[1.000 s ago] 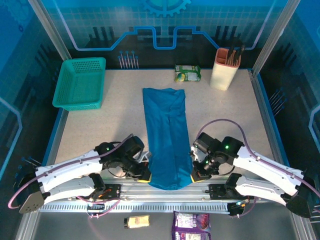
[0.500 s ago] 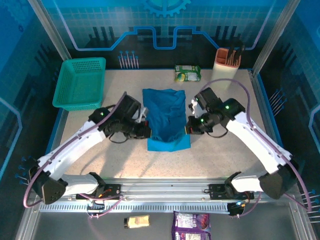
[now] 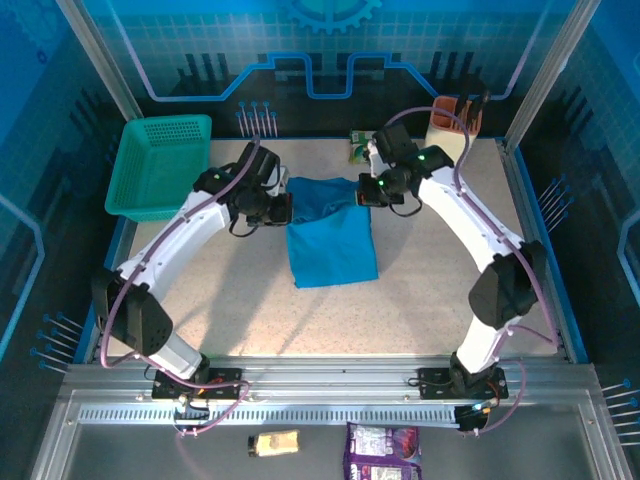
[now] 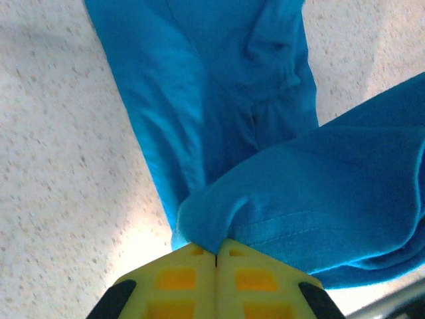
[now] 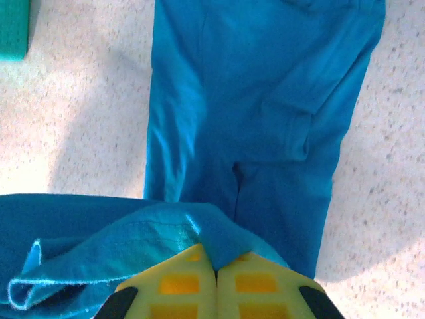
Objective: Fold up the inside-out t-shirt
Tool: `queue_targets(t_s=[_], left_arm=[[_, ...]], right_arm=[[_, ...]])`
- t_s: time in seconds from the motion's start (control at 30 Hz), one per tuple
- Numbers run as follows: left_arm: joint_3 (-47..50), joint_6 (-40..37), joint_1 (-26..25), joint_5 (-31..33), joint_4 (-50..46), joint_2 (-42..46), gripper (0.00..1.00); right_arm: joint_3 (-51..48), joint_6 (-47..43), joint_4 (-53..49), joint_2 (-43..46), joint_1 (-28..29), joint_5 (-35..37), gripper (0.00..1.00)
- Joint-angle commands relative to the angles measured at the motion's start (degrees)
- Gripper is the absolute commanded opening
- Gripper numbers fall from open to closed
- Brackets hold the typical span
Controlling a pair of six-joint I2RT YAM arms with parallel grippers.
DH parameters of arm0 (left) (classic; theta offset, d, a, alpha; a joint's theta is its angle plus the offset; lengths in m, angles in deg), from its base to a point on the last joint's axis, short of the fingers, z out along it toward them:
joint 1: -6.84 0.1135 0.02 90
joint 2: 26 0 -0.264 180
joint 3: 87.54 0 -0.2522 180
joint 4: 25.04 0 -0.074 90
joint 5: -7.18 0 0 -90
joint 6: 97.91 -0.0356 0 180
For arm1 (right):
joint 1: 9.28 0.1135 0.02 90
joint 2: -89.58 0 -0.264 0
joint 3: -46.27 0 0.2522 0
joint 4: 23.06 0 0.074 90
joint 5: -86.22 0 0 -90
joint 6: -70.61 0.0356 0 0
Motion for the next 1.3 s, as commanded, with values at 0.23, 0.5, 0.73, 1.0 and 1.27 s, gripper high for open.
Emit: queue_targets(t_s=[0.23,0.5,0.73,1.0,1.27], left_arm=[[-10.0,-4.3,5.4,1.2,7.4,-10.3,0.0],[-24.0,-6.5,9.0,0.5,6.7,-24.1,0.0],[-34.7,-7.0,11.9,2.1,8.8,-39.5,0.23],[-45.3,-5.4,13.3,-4.0,7.5,-47.4,0.39],[-47.4,-4.5,11.9,-17.2,14.7,-52.7,0.19]], right_arm=[[14.9,-1.6,3.4,-12.3,-3.4,1.9,0.0],[21.5,0.1,7.7,-21.5,-6.0,2.5,0.0],[29.2,3.6,16.1,-33.4,-8.4,3.0,0.29],[28.0,6.2,14.3,-30.1,-6.5,3.1,0.49],[5.6,10.9,20.6,-18.1,-1.3,-6.3,0.47]])
